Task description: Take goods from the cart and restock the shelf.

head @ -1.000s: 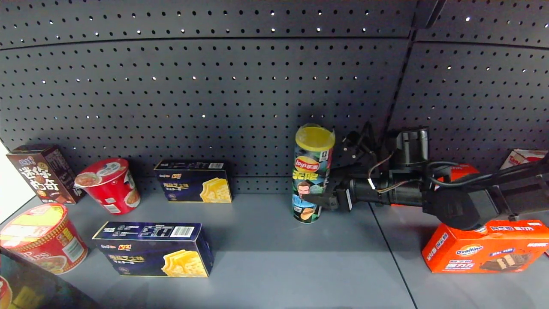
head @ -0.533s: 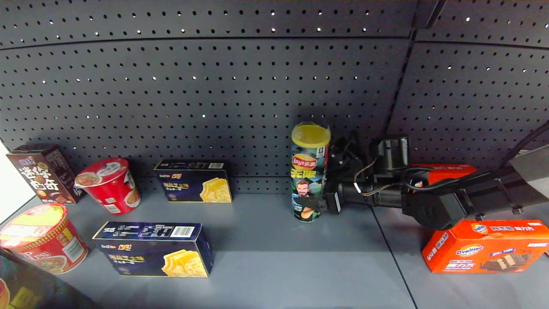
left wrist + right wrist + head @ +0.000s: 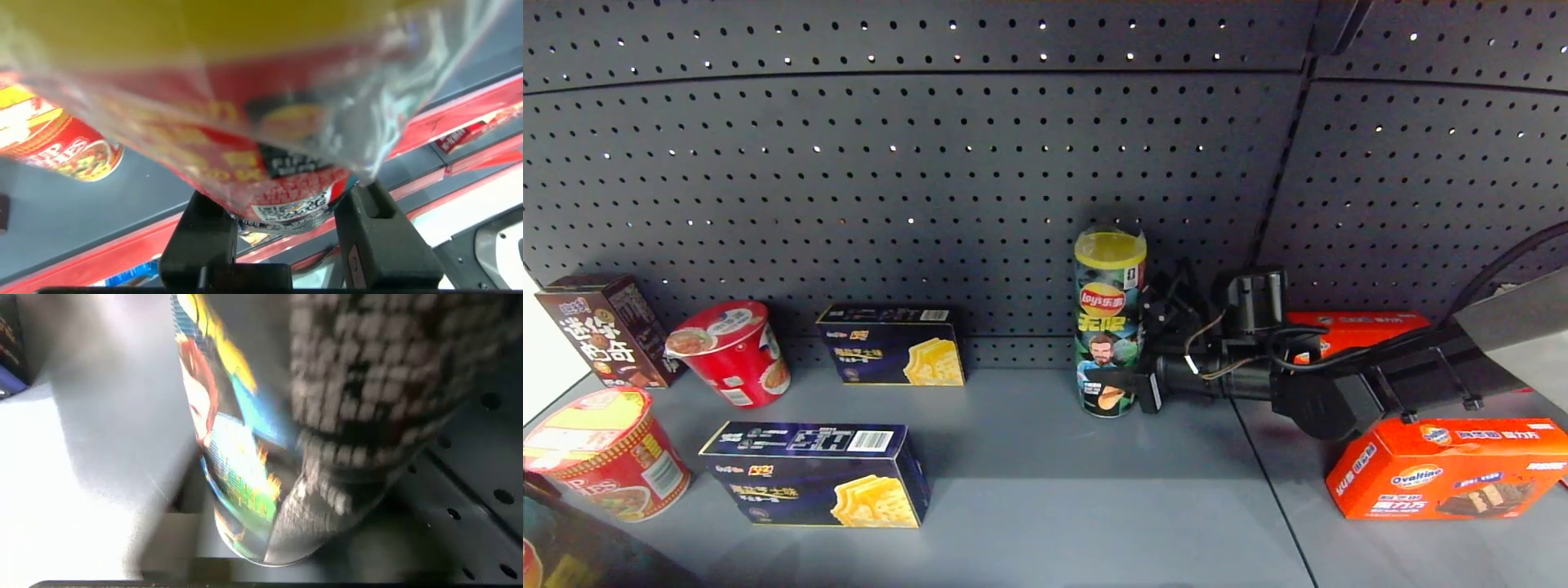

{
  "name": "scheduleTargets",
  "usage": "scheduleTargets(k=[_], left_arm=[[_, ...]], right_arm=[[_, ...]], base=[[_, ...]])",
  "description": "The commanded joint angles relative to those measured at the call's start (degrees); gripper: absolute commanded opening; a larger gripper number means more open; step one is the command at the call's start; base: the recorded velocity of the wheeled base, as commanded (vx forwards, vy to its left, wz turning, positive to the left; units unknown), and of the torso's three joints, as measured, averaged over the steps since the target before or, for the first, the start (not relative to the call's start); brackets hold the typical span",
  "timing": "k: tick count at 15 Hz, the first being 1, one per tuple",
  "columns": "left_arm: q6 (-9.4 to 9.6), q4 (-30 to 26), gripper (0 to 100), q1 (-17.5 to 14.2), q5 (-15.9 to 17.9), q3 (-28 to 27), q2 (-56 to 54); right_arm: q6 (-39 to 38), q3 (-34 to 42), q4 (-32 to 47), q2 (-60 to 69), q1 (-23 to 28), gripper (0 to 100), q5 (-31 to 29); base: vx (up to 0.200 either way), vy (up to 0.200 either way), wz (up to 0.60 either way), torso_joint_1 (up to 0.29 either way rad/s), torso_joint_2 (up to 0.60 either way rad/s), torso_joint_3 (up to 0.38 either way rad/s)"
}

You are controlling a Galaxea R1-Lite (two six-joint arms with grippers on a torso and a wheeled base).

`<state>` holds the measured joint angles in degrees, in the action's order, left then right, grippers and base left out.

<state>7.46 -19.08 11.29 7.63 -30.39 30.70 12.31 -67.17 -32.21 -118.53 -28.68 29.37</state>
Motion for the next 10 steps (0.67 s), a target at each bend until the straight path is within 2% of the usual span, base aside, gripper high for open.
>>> scheduleTargets(k=[1, 4, 6, 10], left_arm=[[0.01, 0.0, 0, -0.3, 0.0, 0.3, -0.1], [-0.17, 0.0, 0, -0.4, 0.0, 0.2, -0.4], [-1.04, 0.1, 0, -0.4, 0.0, 0.1, -0.5], [-1.04, 0.1, 0, -0.8, -0.5, -0.5, -1.7]], right_arm=[[0.1, 0.8, 0.2, 0.8, -0.1, 0, 0.1], [0.1, 3.4, 0.2, 3.7, -0.8, 0, 0.1], [0.0, 7.4, 0.2, 8.1, -2.4, 0, 0.0], [0.0, 20.3, 0.7, 20.1, -4.6, 0, -0.9]], base=[[0.000, 0.000, 0.00, 0.000, 0.00, 0.000], [0.000, 0.000, 0.00, 0.000, 0.00, 0.000], [0.000, 0.000, 0.00, 0.000, 0.00, 0.000], [0.000, 0.000, 0.00, 0.000, 0.00, 0.000]])
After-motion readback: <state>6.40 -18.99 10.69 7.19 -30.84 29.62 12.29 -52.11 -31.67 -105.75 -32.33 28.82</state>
